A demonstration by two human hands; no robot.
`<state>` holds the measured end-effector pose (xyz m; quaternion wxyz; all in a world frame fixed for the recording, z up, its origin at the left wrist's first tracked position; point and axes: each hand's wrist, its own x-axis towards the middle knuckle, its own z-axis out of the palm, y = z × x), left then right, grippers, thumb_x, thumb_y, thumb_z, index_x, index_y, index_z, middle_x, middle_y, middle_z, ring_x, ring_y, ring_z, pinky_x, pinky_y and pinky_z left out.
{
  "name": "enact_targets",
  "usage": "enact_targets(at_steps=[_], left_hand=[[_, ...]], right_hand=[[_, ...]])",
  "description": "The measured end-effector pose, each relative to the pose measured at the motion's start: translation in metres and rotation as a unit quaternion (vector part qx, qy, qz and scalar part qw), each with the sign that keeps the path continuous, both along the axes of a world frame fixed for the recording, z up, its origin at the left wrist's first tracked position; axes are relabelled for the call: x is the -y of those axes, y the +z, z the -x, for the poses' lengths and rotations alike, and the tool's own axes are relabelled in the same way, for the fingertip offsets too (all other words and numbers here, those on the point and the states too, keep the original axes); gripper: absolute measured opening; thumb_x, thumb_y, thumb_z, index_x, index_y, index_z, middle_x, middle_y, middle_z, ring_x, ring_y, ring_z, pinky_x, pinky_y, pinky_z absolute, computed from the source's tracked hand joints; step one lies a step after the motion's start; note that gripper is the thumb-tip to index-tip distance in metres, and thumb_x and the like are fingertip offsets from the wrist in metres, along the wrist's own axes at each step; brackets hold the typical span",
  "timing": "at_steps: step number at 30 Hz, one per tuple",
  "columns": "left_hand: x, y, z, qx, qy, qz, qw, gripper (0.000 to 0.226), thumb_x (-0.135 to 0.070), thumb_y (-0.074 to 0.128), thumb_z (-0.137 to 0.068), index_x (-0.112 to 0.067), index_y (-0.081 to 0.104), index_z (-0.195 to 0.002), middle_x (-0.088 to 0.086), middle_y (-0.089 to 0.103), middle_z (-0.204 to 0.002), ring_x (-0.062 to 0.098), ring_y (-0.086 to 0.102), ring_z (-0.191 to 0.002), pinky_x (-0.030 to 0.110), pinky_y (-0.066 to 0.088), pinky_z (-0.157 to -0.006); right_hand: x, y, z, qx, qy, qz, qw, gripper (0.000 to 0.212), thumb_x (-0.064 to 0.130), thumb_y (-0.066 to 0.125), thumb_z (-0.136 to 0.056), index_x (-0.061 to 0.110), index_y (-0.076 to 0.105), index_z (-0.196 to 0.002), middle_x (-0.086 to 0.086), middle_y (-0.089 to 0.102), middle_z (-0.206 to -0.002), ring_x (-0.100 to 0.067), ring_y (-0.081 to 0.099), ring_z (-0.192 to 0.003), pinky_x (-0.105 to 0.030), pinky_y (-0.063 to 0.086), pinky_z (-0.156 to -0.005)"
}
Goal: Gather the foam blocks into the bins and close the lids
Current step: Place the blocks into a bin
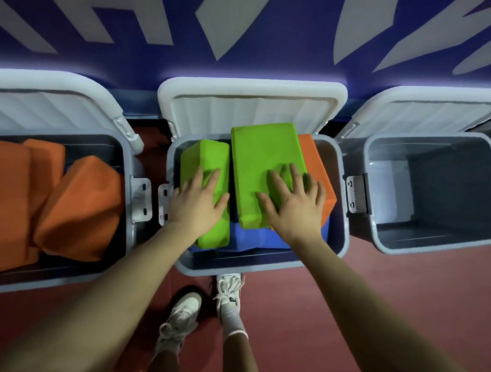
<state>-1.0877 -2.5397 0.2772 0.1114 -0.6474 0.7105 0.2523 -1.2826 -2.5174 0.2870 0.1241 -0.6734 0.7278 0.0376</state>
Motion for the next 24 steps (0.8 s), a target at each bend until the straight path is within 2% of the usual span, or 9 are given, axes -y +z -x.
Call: enact_targets(at_steps=[3, 6, 10, 12, 15, 16, 19, 24], left_hand=[[-0.006, 0.010, -0.004, -0.006, -0.019, -0.003, 1.000, 0.062, -0.049, 0.036, -0.098, -0.026, 0.017, -0.152, 0.012, 0.018, -0.157, 0.035, 0.033, -0.135, 0.043, 0.032, -0.105], [-0.011, 0.020, -0.009, -0.008, -0.036, 0.012, 0.999, 0.061, -0.047, 0.038, -0.098, -0.024, 0.020, -0.151, 0.011, 0.020, -0.156, 0.035, 0.037, -0.132, 0.041, 0.032, -0.104], [-0.017, 0.051, -0.018, -0.030, -0.051, 0.035, 0.998, 0.059, -0.044, 0.039, -0.098, -0.023, 0.023, -0.151, 0.010, 0.021, -0.157, 0.034, 0.035, -0.134, 0.039, 0.029, -0.106], [-0.023, 0.078, -0.022, -0.051, -0.058, 0.059, 0.995, 0.056, -0.040, 0.043, -0.097, -0.019, 0.033, -0.148, 0.014, 0.031, -0.153, 0.036, 0.043, -0.128, 0.041, 0.033, -0.103], [-0.030, 0.127, -0.030, -0.099, -0.085, 0.105, 0.986, 0.054, -0.040, 0.044, -0.088, -0.009, 0.057, -0.130, 0.022, 0.054, -0.132, 0.043, 0.060, -0.102, 0.046, 0.047, -0.087], [-0.033, 0.148, -0.032, -0.103, -0.089, 0.112, 0.984, 0.054, -0.041, 0.043, -0.089, -0.010, 0.056, -0.132, 0.021, 0.053, -0.134, 0.042, 0.059, -0.105, 0.045, 0.046, -0.089], [-0.045, 0.205, -0.034, -0.098, -0.107, 0.125, 0.982, 0.053, -0.039, 0.043, -0.097, -0.017, 0.039, -0.145, 0.011, 0.035, -0.151, 0.033, 0.042, -0.129, 0.039, 0.029, -0.104], [-0.072, 0.296, -0.026, -0.110, -0.160, 0.154, 0.969, 0.054, -0.042, 0.035, -0.099, -0.021, 0.030, -0.149, 0.005, 0.029, -0.155, 0.030, 0.038, -0.132, 0.035, 0.022, -0.107]], right_hand=[[-0.007, 0.010, -0.008, 0.008, -0.012, -0.027, 1.000, 0.067, 0.063, 0.025, -0.087, 0.027, 0.053, -0.135, -0.012, 0.037, -0.152, -0.045, 0.033, -0.134, -0.052, 0.021, -0.109], [-0.014, 0.022, -0.012, 0.012, -0.031, -0.055, 0.998, 0.060, 0.057, 0.033, -0.091, 0.027, 0.047, -0.141, -0.011, 0.029, -0.155, -0.041, 0.026, -0.139, -0.048, 0.017, -0.111], [-0.029, 0.052, -0.020, 0.037, -0.039, -0.021, 0.998, 0.059, 0.048, 0.039, -0.089, 0.020, 0.050, -0.139, -0.016, 0.039, -0.149, -0.041, 0.038, -0.133, -0.049, 0.030, -0.106], [-0.039, 0.075, -0.026, 0.046, -0.043, -0.003, 0.998, 0.054, 0.044, 0.044, -0.091, 0.019, 0.050, -0.139, -0.016, 0.043, -0.147, -0.040, 0.042, -0.129, -0.048, 0.035, -0.102], [-0.055, 0.118, -0.032, 0.058, -0.061, 0.035, 0.996, 0.051, 0.040, 0.049, -0.094, 0.020, 0.049, -0.140, -0.015, 0.046, -0.144, -0.039, 0.046, -0.125, -0.047, 0.040, -0.095], [-0.062, 0.134, -0.034, 0.065, -0.074, 0.044, 0.994, 0.050, 0.040, 0.050, -0.094, 0.020, 0.049, -0.140, -0.014, 0.047, -0.143, -0.038, 0.047, -0.123, -0.048, 0.040, -0.095], [-0.088, 0.183, -0.039, 0.102, -0.115, 0.076, 0.985, 0.048, 0.036, 0.053, -0.093, 0.018, 0.053, -0.137, -0.014, 0.053, -0.137, -0.038, 0.052, -0.118, -0.048, 0.044, -0.093], [-0.144, 0.260, -0.038, 0.135, -0.168, 0.141, 0.966, 0.049, 0.040, 0.046, -0.091, 0.016, 0.057, -0.133, -0.010, 0.057, -0.132, -0.037, 0.056, -0.111, -0.046, 0.050, -0.086]])
